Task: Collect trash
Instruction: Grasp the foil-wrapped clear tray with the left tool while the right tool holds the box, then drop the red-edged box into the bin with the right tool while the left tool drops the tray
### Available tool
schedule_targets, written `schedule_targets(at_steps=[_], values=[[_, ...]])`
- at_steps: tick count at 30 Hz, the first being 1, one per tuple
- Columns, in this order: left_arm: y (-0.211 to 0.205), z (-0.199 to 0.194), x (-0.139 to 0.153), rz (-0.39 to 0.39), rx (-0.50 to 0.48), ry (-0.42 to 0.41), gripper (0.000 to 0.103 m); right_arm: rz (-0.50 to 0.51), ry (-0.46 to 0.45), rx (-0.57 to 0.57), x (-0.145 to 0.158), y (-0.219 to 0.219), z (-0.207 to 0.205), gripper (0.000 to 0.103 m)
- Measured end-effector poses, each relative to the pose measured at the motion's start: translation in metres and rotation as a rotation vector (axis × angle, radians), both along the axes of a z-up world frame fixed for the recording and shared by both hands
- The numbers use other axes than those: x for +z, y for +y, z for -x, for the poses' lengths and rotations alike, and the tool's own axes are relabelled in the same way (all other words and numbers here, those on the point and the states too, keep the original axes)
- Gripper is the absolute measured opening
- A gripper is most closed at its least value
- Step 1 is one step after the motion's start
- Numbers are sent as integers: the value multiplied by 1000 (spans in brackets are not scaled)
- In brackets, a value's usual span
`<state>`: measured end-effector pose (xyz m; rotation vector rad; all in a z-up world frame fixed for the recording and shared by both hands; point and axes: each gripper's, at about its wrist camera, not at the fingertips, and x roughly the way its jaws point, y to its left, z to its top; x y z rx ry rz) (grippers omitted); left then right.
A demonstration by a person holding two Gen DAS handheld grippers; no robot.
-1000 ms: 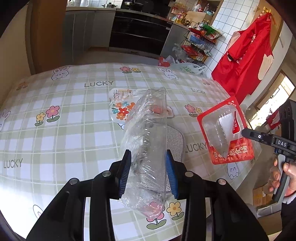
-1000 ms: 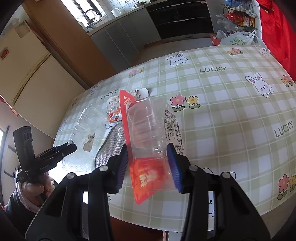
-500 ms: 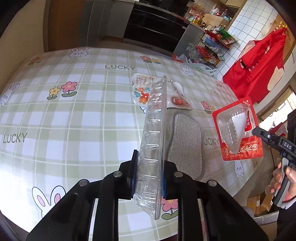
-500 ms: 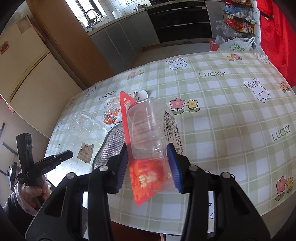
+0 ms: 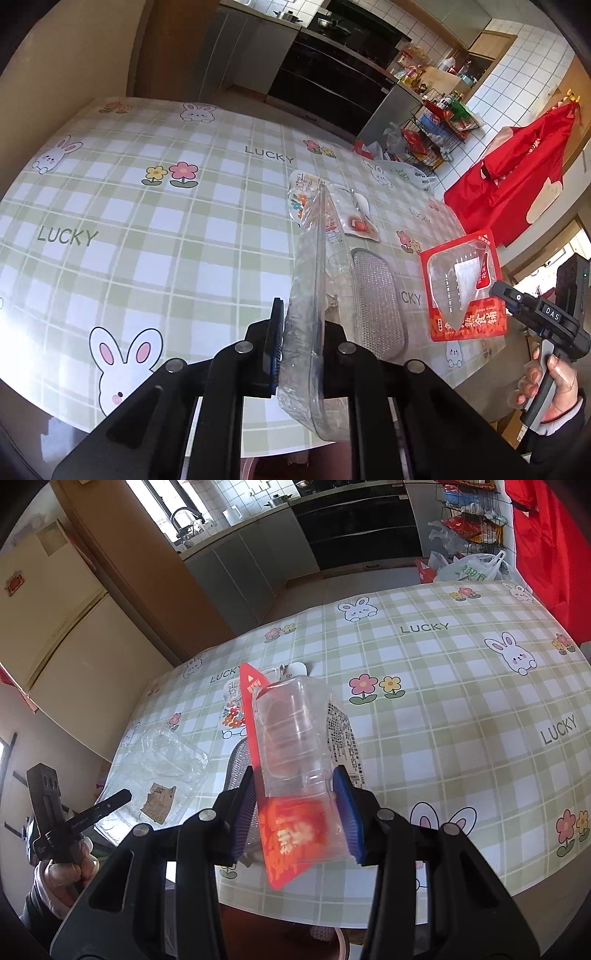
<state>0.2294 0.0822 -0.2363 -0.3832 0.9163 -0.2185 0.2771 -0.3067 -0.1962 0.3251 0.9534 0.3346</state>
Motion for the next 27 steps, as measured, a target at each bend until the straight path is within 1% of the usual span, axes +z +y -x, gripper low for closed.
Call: schedule_targets(at_steps=[7, 12, 22, 27], values=[[18, 35, 29, -36, 40, -68, 13, -7, -30, 27, 21, 12, 23, 44], [27, 62, 44, -31, 57, -95, 13, -16, -40, 68, 33, 25, 49, 44], [28, 115, 70, -34, 54, -154, 13, -40, -18, 141, 35, 49, 113, 44], [23, 141, 84, -32, 53, -201, 13, -33, -7, 175, 28, 58, 147, 44]])
